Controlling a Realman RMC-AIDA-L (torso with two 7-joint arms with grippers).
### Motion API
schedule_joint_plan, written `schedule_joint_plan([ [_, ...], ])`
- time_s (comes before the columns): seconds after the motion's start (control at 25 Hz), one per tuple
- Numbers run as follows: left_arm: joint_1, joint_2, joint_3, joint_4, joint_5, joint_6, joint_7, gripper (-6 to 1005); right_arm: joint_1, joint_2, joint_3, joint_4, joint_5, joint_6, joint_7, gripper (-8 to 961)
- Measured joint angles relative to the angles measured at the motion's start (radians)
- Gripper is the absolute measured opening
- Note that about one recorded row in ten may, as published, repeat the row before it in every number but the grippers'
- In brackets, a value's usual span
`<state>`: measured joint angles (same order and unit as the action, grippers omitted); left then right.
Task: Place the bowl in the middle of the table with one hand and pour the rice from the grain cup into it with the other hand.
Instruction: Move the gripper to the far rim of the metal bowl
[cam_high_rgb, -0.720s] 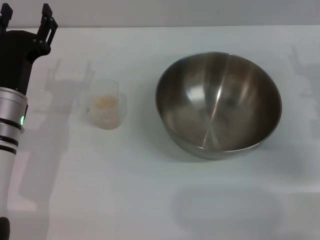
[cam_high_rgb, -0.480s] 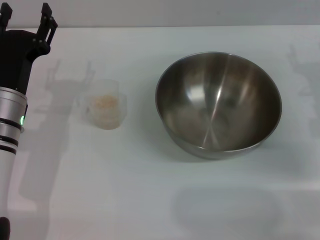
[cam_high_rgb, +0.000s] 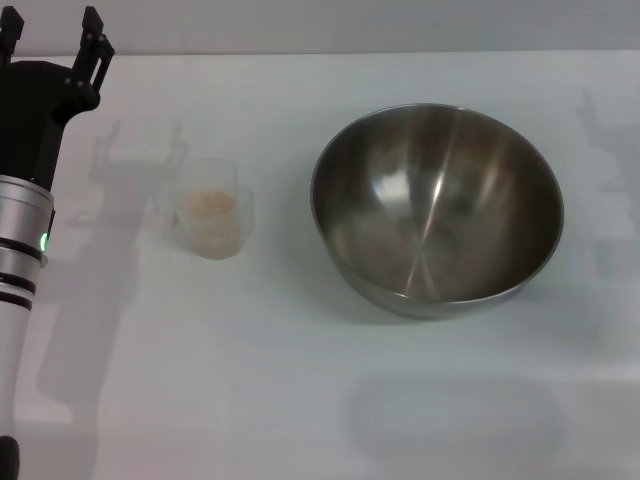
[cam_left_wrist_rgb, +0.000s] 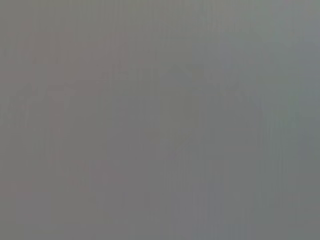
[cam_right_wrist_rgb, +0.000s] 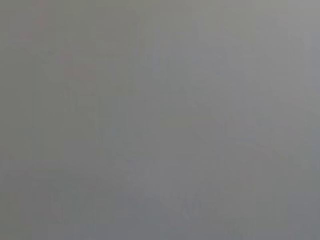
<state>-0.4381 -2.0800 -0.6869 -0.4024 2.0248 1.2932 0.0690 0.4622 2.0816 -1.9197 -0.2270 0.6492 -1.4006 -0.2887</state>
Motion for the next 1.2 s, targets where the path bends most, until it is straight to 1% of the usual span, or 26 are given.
schedule_joint_plan([
  [0.08, 0.001, 0.000, 0.001, 0.000, 0.000, 0.000, 0.000, 824, 0.002, 0.000, -0.001, -0.007, 0.000, 0.010, -0.038, 728],
  [0.16, 0.003, 0.000, 0.003, 0.001, 0.000, 0.000, 0.000, 824, 0.003, 0.000, -0.002, -0.034, 0.000, 0.056, -0.039, 725],
  [0.32, 0.007, 0.000, 0.004, 0.001, 0.001, 0.003, 0.000, 825, -0.018, -0.001, -0.002, -0.180, -0.001, 0.225, -0.043, 718],
  [0.52, 0.010, 0.000, 0.004, 0.001, 0.002, 0.006, 0.000, 825, -0.085, -0.001, 0.002, -0.470, -0.006, 0.486, -0.047, 710],
  [0.6, 0.011, 0.001, 0.004, 0.000, 0.002, 0.006, 0.000, 825, -0.122, 0.000, 0.010, -0.607, -0.015, 0.629, -0.048, 706],
  [0.64, 0.012, 0.001, 0.004, 0.001, 0.002, 0.006, 0.000, 825, -0.142, 0.000, 0.013, -0.680, -0.017, 0.723, -0.049, 705],
  [0.68, 0.013, 0.001, 0.004, 0.001, 0.002, 0.006, 0.000, 825, -0.155, 0.000, 0.019, -0.731, -0.018, 0.785, -0.049, 703],
  [0.76, 0.015, 0.001, 0.004, 0.000, 0.002, 0.006, 0.000, 825, -0.185, 0.002, 0.043, -0.859, -0.022, 0.969, -0.049, 699],
  [0.88, 0.018, 0.001, 0.004, 0.000, 0.002, 0.006, 0.000, 825, -0.208, 0.004, 0.108, -1.040, -0.026, 1.283, -0.048, 694],
  [1.08, 0.027, 0.002, 0.004, 0.000, 0.002, 0.007, -0.007, 824, -0.198, 0.000, 0.269, -1.301, -0.020, 1.868, -0.039, 686],
  [1.2, 0.031, 0.002, 0.004, 0.000, 0.002, 0.007, -0.009, 824, -0.161, -0.002, 0.399, -1.414, -0.019, 2.190, -0.015, 681],
])
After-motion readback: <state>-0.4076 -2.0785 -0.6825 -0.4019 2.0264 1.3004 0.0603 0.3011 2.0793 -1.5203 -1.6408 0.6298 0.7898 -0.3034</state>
